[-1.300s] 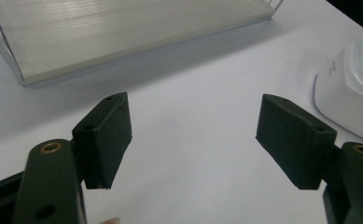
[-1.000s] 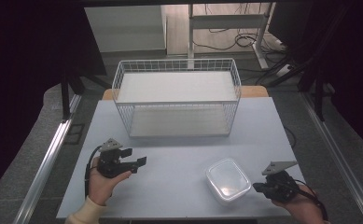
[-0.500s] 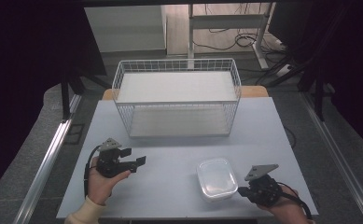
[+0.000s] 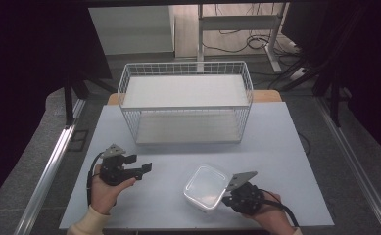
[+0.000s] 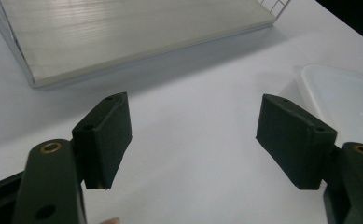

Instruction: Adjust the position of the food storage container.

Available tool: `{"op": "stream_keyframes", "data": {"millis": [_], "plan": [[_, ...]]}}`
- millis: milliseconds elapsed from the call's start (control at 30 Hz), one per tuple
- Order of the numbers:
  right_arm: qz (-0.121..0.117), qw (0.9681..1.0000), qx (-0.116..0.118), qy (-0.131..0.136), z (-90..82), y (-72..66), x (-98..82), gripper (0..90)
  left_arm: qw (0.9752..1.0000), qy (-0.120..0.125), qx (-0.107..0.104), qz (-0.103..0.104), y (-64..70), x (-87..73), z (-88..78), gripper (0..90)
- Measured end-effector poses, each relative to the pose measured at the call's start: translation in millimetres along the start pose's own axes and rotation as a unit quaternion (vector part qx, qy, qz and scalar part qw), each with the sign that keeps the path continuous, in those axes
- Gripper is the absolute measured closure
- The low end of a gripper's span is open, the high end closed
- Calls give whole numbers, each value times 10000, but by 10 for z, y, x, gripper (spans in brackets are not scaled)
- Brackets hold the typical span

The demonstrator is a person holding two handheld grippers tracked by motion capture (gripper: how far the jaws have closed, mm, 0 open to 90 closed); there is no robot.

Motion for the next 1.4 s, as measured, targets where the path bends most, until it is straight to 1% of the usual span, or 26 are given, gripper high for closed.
{"op": "stream_keyframes", "data": {"millis": [67, 100, 133, 300, 333, 400, 467, 500, 533, 567, 600, 633, 667, 700, 733, 767, 800, 900, 933, 967, 1033, 1133, 1267, 1300, 1333, 1400], "plan": [[-110, 9999, 85, -19, 70, -80, 68, 893, 10000, 0, 2, -5, -4, -1, -2, 260], [-110, 9999, 85, -19, 70, -80, 68, 893, 10000, 0, 2, -5, -4, -1, -2, 260], [-233, 9996, 149, -26, 149, -162, 163, 893, 10000, 3, 5, -10, -7, -1, -4, 260], [-356, 9991, 229, 19, 330, -306, 366, 894, 10000, 6, 5, -4, -20, -4, -6, 260], [-356, 9991, 229, 19, 330, -306, 366, 894, 10000, 6, 5, -4, -20, -4, -6, 260], [-405, 9988, 259, 61, 426, -380, 463, 893, 10000, -8, 10, 1, -19, -8, 5, 260], [-491, 9984, 274, 109, 441, -405, 490, 893, 10000, -28, 8, 4, -16, -12, 11, 260], [-500, 9983, 274, 129, 421, -408, 486, 893, 10000, -24, -1, 2, -12, -11, 17, 261], [-500, 9983, 274, 129, 421, -408, 486, 893, 10000, -24, -1, 2, -12, -11, 17, 269], [-408, 9986, 241, 219, 319, -377, 453, 893, 9999, -113, -70, 2, 15, -9, 30, 298], [-408, 9986, 241, 219, 319, -377, 453, 893, 9999, -113, -70, 2, 15, -9, 30, 308], [-364, 9988, 218, 263, 274, -353, 435, 893, 9998, -141, -122, 55, 53, 12, 41, 308], [-235, 9989, 100, 393, 130, -233, 354, 893, 9996, -126, -190, 158, 125, 59, 54, 328], [-163, 9989, 46, 430, 81, -178, 321, 893, 9995, -122, -222, 201, 155, 81, 62, 333], [-163, 9989, 46, 430, 81, -178, 321, 893, 9995, -122, -222, 201, 155, 81, 62, 339], [92, 9985, -133, 524, -64, 6, 215, 893, 9990, -122, -302, 300, 236, 135, 96, 346], [164, 9981, -201, 566, -110, 73, 182, 892, 9988, -131, -320, 342, 266, 149, 112, 347], [477, 9958, -400, 668, -274, 300, 44, 882, 9983, -182, -354, 437, 325, 148, 148, 345], [477, 9958, -400, 668, -274, 300, 44, 882, 9983, -182, -354, 437, 325, 148, 148, 341], [645, 9939, -488, 751, -357, 437, -34, 880, 9982, -202, -355, 446, 335, 129, 155, 337], [789, 9920, -546, 816, -424, 545, -95, 880, 9982, -204, -379, 413, 340, 111, 149, 331], [915, 9902, -558, 891, -491, 627, -138, 884, 9980, -222, -421, 405, 360, 83, 146, 329], [894, 9898, -585, 944, -510, 653, -114, 884, 9978, -276, -422, 440, 382, 61, 170, 318], [826, 9899, -598, 983, -495, 667, -45, 887, 9976, -292, -433, 452, 391, 60, 180, 316], [826, 9899, -598, 983, -495, 667, -45, 887, 9976, -292, -433, 452, 391, 60, 180, 313], [759, 9905, -576, 995, -465, 664, 53, 889, 9977, -285, -430, 444, 395, 63, 179, 310]]}}
Point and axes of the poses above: each handheld gripper's, and its own axes: z roughly forward along the jaws, x roughly out of its top, y roughly to its right, the point moved 9 cm from there along z, roughly forward along the jaws, and after that the axes turned 1 degree about -y, right-handed, at the moved point
